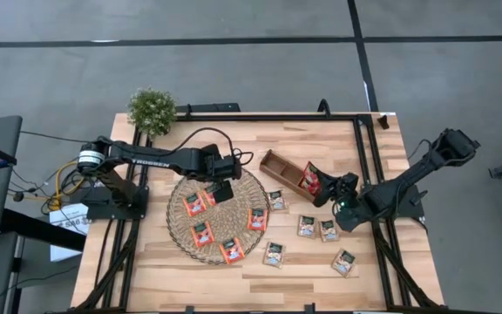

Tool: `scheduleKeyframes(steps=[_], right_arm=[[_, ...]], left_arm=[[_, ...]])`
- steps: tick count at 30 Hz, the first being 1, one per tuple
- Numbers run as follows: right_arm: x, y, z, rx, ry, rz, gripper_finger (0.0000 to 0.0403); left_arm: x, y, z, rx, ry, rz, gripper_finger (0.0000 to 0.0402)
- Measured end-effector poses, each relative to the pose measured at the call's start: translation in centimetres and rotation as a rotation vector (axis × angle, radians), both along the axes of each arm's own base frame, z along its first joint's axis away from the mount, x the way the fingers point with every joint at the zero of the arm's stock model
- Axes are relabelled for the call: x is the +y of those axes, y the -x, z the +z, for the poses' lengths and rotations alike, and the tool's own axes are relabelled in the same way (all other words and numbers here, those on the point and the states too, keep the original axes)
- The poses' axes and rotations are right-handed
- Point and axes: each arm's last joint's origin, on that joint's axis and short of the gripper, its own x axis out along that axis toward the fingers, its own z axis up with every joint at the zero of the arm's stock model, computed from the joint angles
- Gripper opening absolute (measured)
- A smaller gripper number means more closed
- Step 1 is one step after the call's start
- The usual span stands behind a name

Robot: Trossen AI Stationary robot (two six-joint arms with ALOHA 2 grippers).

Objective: Pick & Place Tea
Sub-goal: Put the red tea bag into the right section of the wooden organizer

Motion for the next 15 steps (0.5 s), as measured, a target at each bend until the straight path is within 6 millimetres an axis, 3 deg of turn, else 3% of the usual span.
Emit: scheduleKeyframes(steps=[8,15], right_arm=[[-0.1,0.7,-2.5,-0.048,-0.022,-0.028,0.0],[0.1,0.6,-3.5,-0.01,-0.01,-0.022,0.0]], left_arm=[[0.1,-0.1,0.0,-0.008,0.011,-0.019,0.0241],[0.1,-0.2,0.1,-0.019,0.012,-0.02,0.0241]])
